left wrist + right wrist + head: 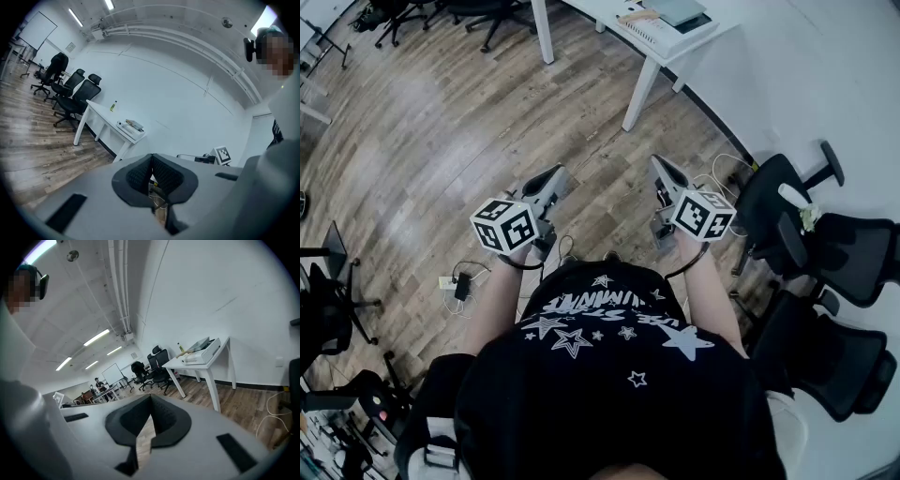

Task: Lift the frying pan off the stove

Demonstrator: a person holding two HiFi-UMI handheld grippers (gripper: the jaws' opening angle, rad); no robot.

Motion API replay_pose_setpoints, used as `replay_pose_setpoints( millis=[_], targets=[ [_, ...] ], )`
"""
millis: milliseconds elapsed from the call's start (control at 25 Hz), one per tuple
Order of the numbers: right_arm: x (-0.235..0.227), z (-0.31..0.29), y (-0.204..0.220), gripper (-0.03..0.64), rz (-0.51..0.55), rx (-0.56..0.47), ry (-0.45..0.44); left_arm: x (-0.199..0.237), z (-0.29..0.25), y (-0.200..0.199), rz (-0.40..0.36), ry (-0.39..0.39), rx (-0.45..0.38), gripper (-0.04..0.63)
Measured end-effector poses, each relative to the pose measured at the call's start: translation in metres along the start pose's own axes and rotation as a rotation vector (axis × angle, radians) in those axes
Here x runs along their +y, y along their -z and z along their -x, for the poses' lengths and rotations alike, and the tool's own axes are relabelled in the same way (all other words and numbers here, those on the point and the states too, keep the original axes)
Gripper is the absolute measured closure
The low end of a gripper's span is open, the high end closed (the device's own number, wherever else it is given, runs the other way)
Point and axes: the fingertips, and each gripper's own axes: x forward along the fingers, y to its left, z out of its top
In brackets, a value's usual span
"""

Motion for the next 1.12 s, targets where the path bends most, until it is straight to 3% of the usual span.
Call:
replay_pose_setpoints(
  millis=[280, 680, 1120],
  targets=[
    [0.015, -0.005, 0.007, 0.609, 0.018, 0.014, -0.006, -0.001, 0.010, 0.002, -0.042, -0.002, 0.019, 0.587],
    [0.025, -0.012, 0.033, 0.609, 0.019, 0.068, 0.019, 0.019, 0.038, 0.018, 0.016, -0.036, 0.031, 0.588],
    [0.019, -0.031, 0.042, 0.609, 0.003, 0.069, 0.078, 0.048, 0.047, 0.019, 0.017, -0.012, 0.063, 0.586]
  ],
)
